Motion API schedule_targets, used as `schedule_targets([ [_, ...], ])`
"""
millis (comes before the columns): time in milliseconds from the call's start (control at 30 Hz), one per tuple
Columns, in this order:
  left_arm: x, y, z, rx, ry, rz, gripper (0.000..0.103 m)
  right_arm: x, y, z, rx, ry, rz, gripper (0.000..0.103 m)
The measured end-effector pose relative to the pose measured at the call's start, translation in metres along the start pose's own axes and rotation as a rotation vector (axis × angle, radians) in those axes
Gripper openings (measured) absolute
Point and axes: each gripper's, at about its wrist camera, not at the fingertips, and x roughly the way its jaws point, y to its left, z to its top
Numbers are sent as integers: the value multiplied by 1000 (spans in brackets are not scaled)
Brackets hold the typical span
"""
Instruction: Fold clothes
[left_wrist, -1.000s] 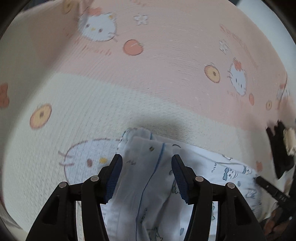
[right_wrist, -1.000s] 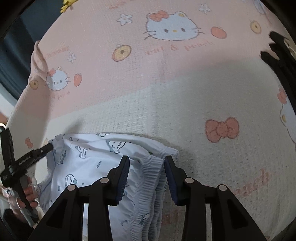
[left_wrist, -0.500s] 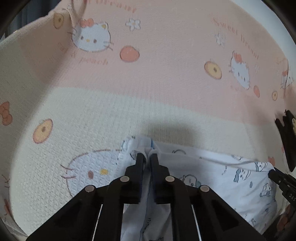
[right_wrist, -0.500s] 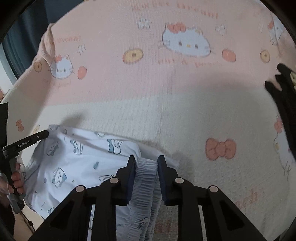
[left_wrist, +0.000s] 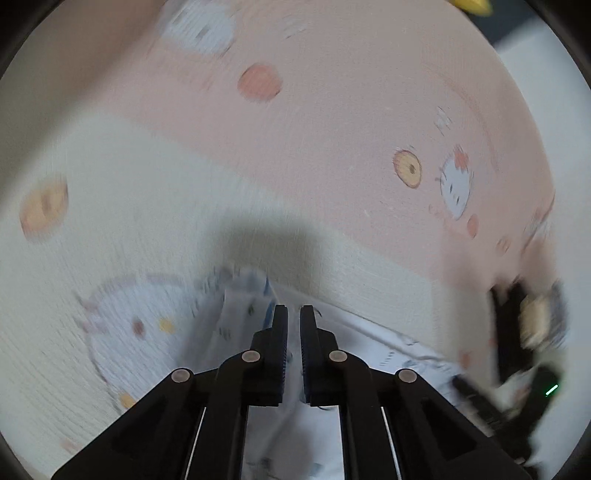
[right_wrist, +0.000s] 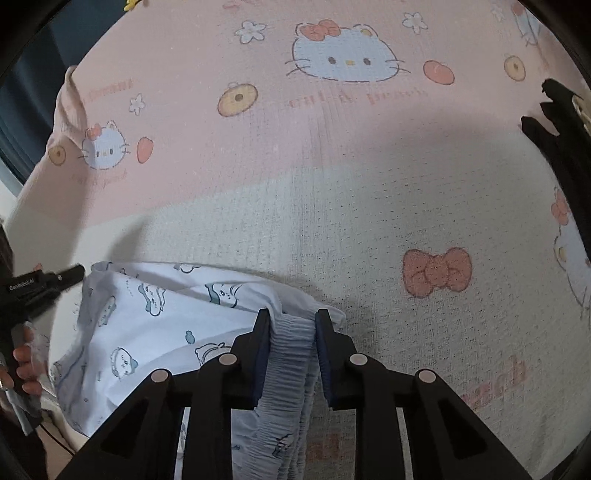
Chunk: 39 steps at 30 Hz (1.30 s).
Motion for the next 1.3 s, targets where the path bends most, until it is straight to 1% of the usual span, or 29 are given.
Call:
schedule_targets([
  [133, -3, 25, -4, -152, 25, -51, 7, -1, -6, -2, 34, 22, 20, 24],
  [200, -4, 30, -7, -170, 28, -41, 13, 0, -10, -4, 59, 41, 38, 25],
  [233, -5, 32, -8, -171, 28, -31, 24, 1, -11, -5, 71, 48, 47, 26],
  [267, -6, 34, -10, -173, 29, -22, 43, 1, -12, -6, 78, 51, 52, 26],
  [300, -6, 35, -12, -165, 25, -16, 53, 0, -12, -7, 81, 54, 54, 26],
  [333, -7, 35, -14, -151, 17, -14, 68, 0, -12, -8, 83, 57, 54, 27],
  [367, -6, 34, -17, -127, 12, -4, 75, 1, -12, -8, 81, 59, 53, 27],
  [433, -2, 29, -23, -52, 4, 26, 75, 1, -11, -9, 78, 63, 49, 27],
  [500, 2, 14, -32, 85, -11, 81, 77, 2, -9, -8, 73, 65, 44, 28],
  [533, 5, 5, -37, 169, -10, 125, 77, 2, -9, -8, 71, 65, 44, 29],
  [600, 16, -16, -49, 352, 2, 243, 78, 2, -8, -9, 67, 66, 43, 31],
  [667, 25, -31, -61, 465, -5, 348, 78, 3, -8, -9, 63, 68, 41, 32],
  [700, 28, -35, -65, 487, -17, 375, 78, 3, -7, -9, 61, 68, 41, 32],
  [733, 28, -36, -67, 489, -35, 384, 78, 3, -7, -9, 59, 69, 40, 33],
  [800, 27, -35, -66, 458, -52, 377, 78, 3, -7, -10, 56, 70, 39, 33],
  [900, 22, -32, -61, 410, -51, 377, 78, 2, -7, -10, 60, 70, 43, 33],
  [967, 13, -32, -57, 382, -59, 351, 78, 1, -7, -10, 62, 68, 45, 33],
  [1100, -11, -40, -50, 360, -138, 288, 78, 0, -7, -9, 59, 52, 49, 33],
  [1133, -14, -41, -46, 365, -146, 283, 78, 0, -7, -9, 61, 49, 49, 33],
  [1233, -7, -53, -42, 414, -137, 301, 76, 0, -7, -8, 65, 46, 50, 33],
  [1300, 0, -52, -41, 429, -117, 322, 67, 0, -7, -8, 61, 44, 46, 33],
])
